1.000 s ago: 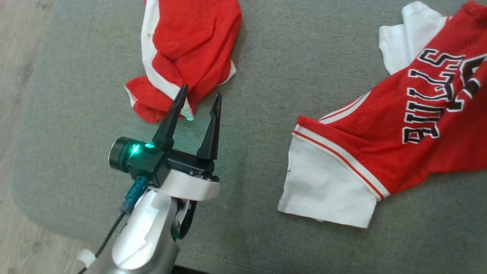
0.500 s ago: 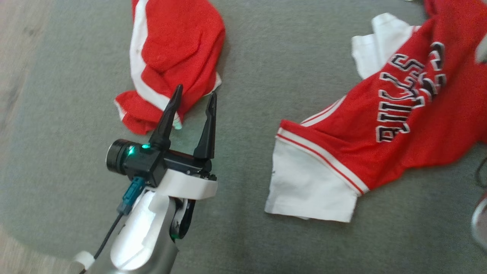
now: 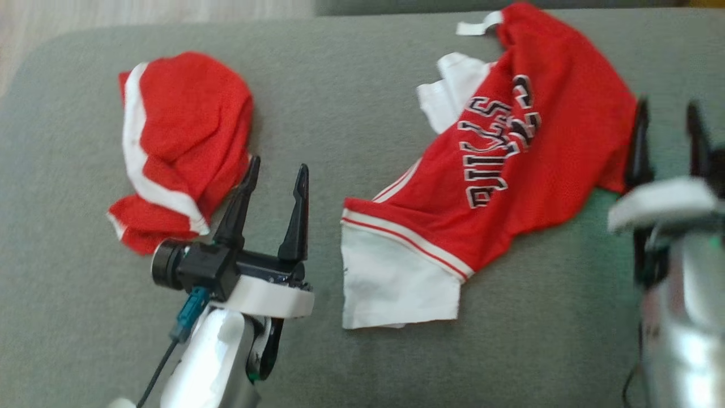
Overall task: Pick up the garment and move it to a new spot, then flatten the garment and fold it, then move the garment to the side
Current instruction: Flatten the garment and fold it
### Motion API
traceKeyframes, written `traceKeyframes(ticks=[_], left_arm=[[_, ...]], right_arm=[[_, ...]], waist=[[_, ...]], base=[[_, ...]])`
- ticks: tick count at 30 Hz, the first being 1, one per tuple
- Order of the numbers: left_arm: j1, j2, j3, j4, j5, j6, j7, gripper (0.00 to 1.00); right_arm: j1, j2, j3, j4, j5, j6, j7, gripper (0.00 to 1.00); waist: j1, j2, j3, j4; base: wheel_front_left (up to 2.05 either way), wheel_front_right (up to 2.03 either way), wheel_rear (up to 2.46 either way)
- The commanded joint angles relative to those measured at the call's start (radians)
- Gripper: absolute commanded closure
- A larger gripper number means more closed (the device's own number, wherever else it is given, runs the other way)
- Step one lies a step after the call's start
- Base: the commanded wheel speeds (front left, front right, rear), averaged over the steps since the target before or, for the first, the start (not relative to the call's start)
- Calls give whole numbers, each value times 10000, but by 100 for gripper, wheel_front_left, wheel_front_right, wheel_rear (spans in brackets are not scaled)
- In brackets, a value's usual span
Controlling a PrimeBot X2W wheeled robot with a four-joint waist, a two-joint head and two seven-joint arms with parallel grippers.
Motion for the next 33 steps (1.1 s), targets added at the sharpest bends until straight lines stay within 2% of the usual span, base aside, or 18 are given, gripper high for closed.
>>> traceKeyframes(ticks=[1, 6, 11, 21, 27, 33], left_arm=[[-60, 80, 366, -271, 91, 15, -51, 0], [292, 80, 436, -101, 87, -12, -51, 0], [364, 80, 447, 238, 175, -83, -51, 0], [153, 93, 111, 1336, 351, -379, 125, 0], [406, 211, -304, 1618, 359, -602, 822, 0], [913, 381, -873, 1363, 226, -891, 2053, 0]], right_arm=[[11, 108, 359, -454, 145, -7, -76, 0], [2189, 200, 1032, -2173, 1363, -7, 200, 0], [3437, 208, 1483, -3126, 2287, -7, 177, 0], [3678, 210, 1545, -3899, 2542, -7, 337, 0], [3757, 211, 1498, -3844, 2659, -7, 316, 0], [3723, 211, 1498, -3623, 2722, -7, 239, 0]], waist=[[2, 0, -296, -343], [2, 0, -455, -690], [2, 0, -465, -846], [2, 0, -287, -986], [2, 0, -216, -899], [2, 0, -228, -810]], base=[[0, 0, 0], [0, 0, 0], [0, 0, 0], [0, 0, 0], [0, 0, 0], [0, 0, 0]])
